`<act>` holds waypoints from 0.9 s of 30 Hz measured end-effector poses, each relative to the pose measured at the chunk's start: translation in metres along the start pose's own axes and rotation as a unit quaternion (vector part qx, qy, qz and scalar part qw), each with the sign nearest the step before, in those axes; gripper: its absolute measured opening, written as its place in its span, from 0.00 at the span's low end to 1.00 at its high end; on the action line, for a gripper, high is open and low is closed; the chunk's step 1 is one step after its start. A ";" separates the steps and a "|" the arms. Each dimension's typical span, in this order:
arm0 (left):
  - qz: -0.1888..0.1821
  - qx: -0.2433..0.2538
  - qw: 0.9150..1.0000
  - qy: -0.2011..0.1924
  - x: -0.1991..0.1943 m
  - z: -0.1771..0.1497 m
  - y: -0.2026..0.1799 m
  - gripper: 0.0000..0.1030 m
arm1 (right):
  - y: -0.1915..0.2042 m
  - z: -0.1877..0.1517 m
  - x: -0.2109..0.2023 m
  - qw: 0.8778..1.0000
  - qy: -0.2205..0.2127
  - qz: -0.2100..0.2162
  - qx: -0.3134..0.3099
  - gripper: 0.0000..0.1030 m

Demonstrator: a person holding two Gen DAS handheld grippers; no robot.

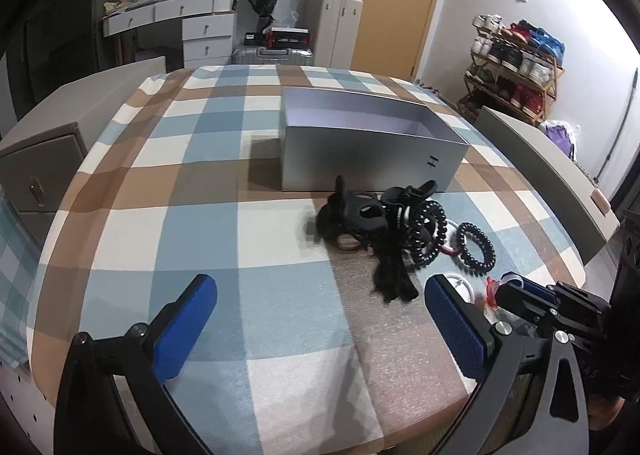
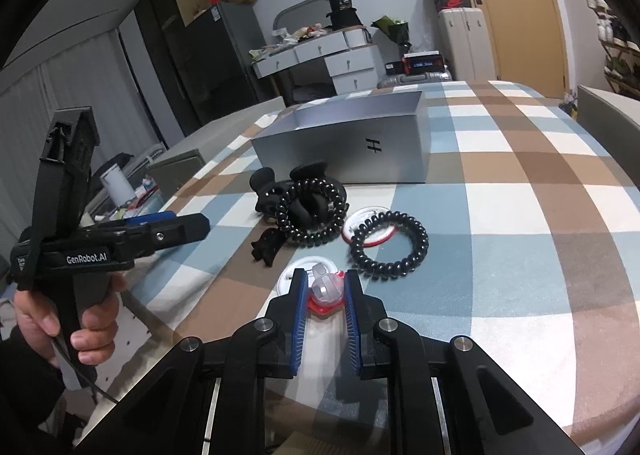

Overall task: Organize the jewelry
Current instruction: 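Grasp a black coil hair tie with the left tool while the right tool holds the ring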

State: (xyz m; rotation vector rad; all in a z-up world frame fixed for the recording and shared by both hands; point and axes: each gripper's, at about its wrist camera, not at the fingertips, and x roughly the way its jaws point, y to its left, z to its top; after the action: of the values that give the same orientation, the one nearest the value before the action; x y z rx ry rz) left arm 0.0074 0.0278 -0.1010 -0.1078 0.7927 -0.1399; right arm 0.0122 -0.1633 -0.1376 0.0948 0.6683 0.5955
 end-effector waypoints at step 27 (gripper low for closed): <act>-0.127 0.118 0.981 0.085 0.044 0.039 -0.048 0.24 | -0.036 -0.004 -0.009 0.998 -0.005 0.017 0.060 0.17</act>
State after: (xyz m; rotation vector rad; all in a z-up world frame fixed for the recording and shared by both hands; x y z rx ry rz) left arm 0.0614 -0.0249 -0.0973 0.0296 0.9245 -0.4888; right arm 0.0220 -0.1987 -0.1452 0.2208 0.6930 0.5879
